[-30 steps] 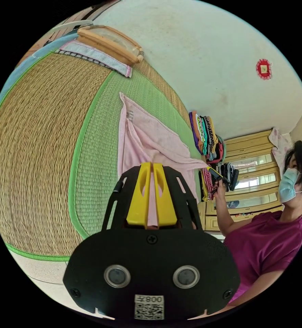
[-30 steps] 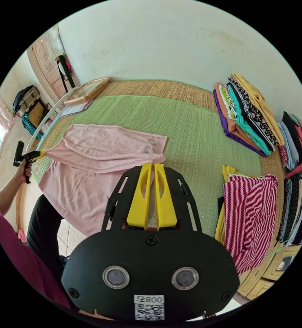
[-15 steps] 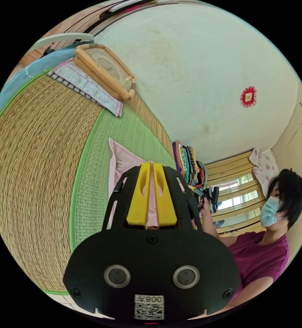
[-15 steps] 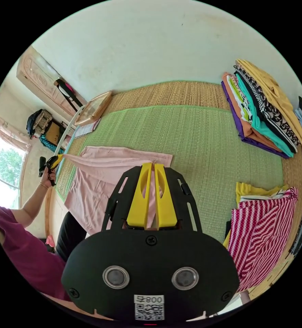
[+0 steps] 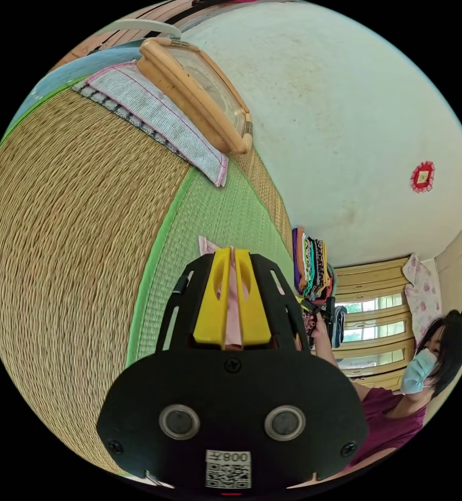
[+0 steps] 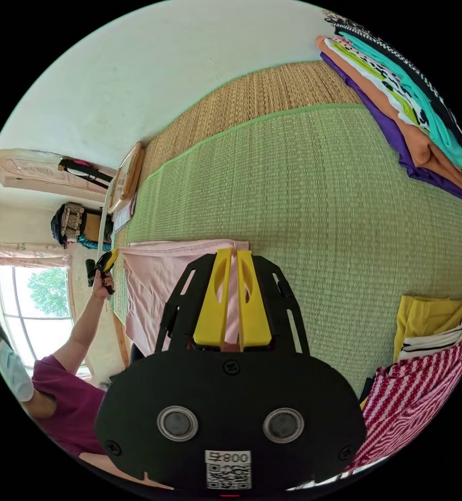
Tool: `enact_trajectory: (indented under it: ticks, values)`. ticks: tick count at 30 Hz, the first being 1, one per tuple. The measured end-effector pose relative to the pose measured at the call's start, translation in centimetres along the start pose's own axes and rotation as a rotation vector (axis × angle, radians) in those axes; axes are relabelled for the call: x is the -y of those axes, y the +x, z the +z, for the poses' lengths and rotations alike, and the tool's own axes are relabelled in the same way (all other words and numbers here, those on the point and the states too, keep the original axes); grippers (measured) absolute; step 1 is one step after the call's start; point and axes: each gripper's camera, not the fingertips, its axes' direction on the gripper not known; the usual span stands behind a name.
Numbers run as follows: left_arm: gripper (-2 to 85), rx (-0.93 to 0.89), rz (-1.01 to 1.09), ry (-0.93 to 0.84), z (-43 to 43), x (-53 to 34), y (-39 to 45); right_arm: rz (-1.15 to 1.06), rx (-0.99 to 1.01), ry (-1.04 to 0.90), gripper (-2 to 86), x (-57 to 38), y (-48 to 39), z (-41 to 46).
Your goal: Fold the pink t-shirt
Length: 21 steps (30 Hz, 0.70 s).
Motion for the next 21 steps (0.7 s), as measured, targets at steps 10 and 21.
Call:
enact_trajectory:
  ticks: [10,21]
  values:
    - [1.5,-0.037,0.044,-0.033,2.1,-1.4,1.0,0.027,0.094,0.023,1.8,-1.2,3.3,1.2]
    - [0.3,0.083,0.331,-0.36,14.7,-2.4,9.5,-0.255,0.007,-0.06,0.1,-1.3,-6.7,9.1]
